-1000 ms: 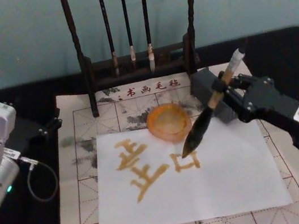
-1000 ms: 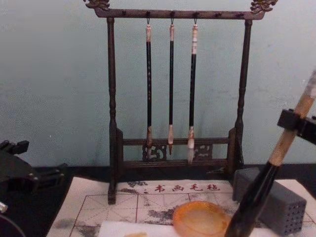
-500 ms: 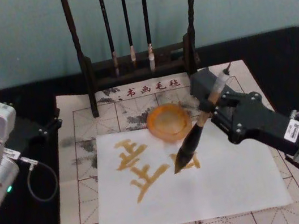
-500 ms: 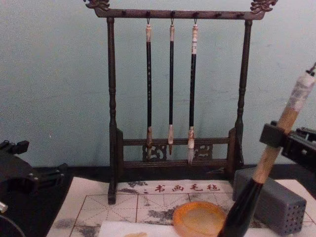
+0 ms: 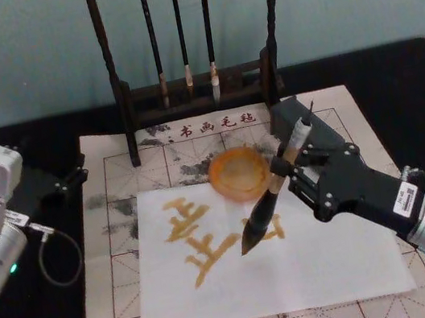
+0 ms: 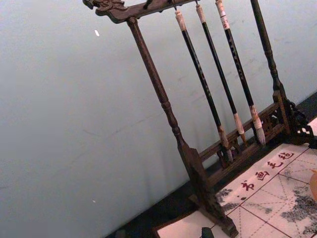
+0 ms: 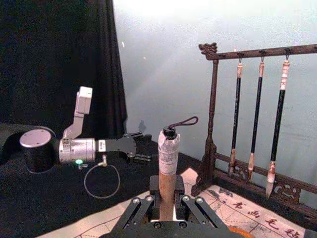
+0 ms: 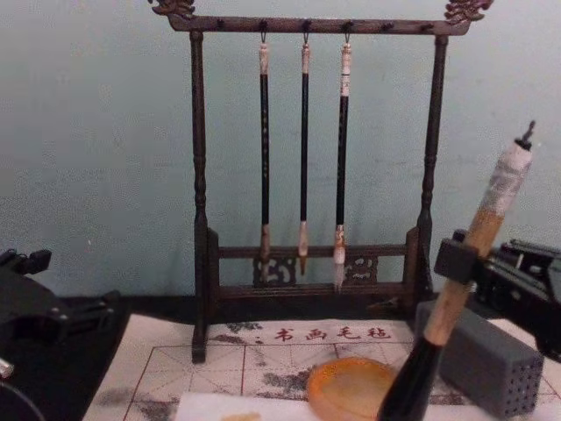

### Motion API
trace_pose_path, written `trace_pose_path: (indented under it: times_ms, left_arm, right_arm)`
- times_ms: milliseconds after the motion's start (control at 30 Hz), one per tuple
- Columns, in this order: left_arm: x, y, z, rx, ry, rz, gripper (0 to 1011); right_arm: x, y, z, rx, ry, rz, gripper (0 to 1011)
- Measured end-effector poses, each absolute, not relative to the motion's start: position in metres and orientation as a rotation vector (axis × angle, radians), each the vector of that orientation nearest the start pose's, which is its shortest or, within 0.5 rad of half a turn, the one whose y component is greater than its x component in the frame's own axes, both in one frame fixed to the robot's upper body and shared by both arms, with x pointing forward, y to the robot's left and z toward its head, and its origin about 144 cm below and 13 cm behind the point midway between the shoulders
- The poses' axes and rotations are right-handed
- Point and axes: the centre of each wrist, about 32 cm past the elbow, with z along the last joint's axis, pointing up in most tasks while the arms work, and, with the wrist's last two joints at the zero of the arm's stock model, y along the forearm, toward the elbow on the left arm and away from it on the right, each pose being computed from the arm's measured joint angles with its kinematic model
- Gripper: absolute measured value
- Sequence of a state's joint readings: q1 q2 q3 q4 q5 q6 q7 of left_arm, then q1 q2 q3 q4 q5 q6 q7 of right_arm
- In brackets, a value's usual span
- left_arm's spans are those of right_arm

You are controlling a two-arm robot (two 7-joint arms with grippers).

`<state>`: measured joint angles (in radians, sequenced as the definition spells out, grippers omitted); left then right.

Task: Pick up the brush from the inkstone, write on the paper, then place the brush back to its original position.

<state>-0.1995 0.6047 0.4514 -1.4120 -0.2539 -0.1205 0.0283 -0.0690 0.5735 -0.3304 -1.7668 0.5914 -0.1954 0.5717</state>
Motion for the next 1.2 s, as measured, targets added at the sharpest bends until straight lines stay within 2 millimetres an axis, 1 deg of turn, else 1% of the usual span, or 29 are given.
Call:
trace_pose_path:
  times_ms: [533,1200]
  left_arm:
    - [0.4886,0.3097,1.1398,0.304,-0.285,1.248,1001]
    - [0.4886,0.3097,1.1398,0.305,-0.285,1.248,1001]
  right_arm:
    - [0.4188,-0.2637,1.1603,0.132,-0.07,-0.623,183]
    - [0.4191,-0.2575,1.1574,0.132,-0.072,-0.611,183]
